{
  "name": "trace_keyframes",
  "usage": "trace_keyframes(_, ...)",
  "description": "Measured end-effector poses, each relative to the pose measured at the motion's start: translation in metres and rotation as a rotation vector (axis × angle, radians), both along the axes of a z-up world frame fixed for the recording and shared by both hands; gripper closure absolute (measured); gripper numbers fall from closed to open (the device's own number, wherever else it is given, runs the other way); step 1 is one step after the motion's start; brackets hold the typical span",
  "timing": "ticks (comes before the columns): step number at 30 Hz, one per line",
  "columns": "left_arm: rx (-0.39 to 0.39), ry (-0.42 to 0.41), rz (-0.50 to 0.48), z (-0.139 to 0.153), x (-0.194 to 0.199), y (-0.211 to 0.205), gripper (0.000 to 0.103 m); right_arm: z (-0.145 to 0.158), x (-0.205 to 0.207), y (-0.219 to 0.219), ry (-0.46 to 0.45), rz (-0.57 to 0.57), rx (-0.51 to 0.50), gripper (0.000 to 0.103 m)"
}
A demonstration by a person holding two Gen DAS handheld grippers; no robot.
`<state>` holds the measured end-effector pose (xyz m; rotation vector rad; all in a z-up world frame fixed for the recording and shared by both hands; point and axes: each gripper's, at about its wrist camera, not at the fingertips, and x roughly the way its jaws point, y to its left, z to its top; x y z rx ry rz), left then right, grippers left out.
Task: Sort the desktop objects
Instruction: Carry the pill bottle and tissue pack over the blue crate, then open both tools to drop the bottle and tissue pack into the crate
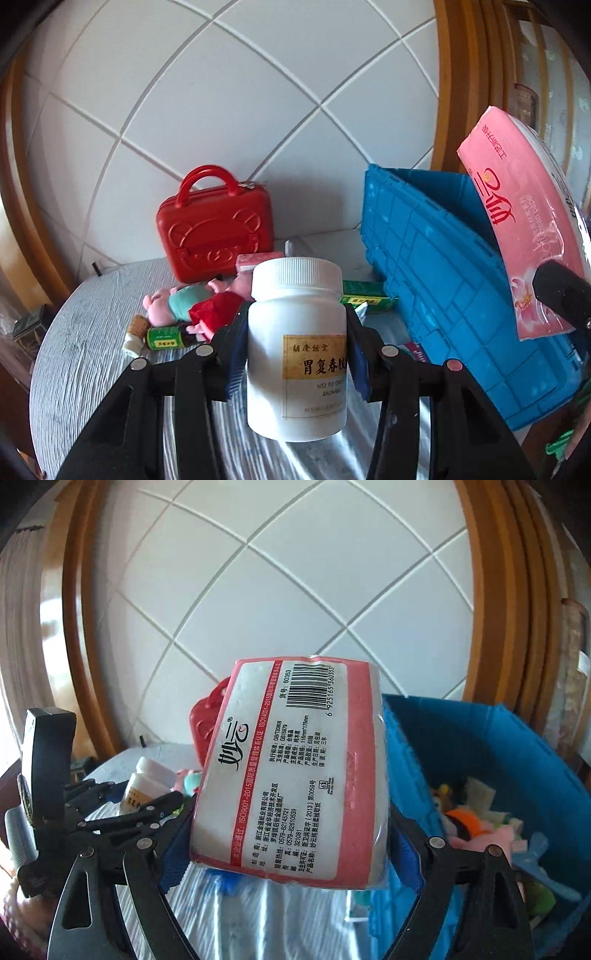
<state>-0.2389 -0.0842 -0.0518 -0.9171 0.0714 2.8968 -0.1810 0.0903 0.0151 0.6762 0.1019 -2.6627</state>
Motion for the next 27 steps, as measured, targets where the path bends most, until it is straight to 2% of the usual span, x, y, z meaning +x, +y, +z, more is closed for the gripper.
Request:
trace_keyframes(6,-0.007,0.063,-0.158,0.044,-0.003,0.097,0.057,0.023,0.009,0.075,0.056,-0.156,-0.030,0.014)
trace_keyframes(11,0.009,0.074,-0.274,0.064,-0.007,0.182,0.057,0.035,0.008,0.137,0.084,-0.280,-0.023,0.014)
trace_keyframes(18,0.015,0.031,-0.348,0.062,-0.016,0.273,0.057,0.028,-0.011,0.205,0.070,-0.384,-0.003,0.014)
trace_keyframes(23,-0.005,0.000,-0.348,0.052,-0.025,0.308,0.057,0.020,-0.031,0.238,0.043,-0.407,0.007,0.013)
trace_keyframes(27,-0.034,-0.020,-0.338,0.043,-0.029,0.320,0.057,0.011,-0.050,0.252,0.025,-0.399,0.004,0.013)
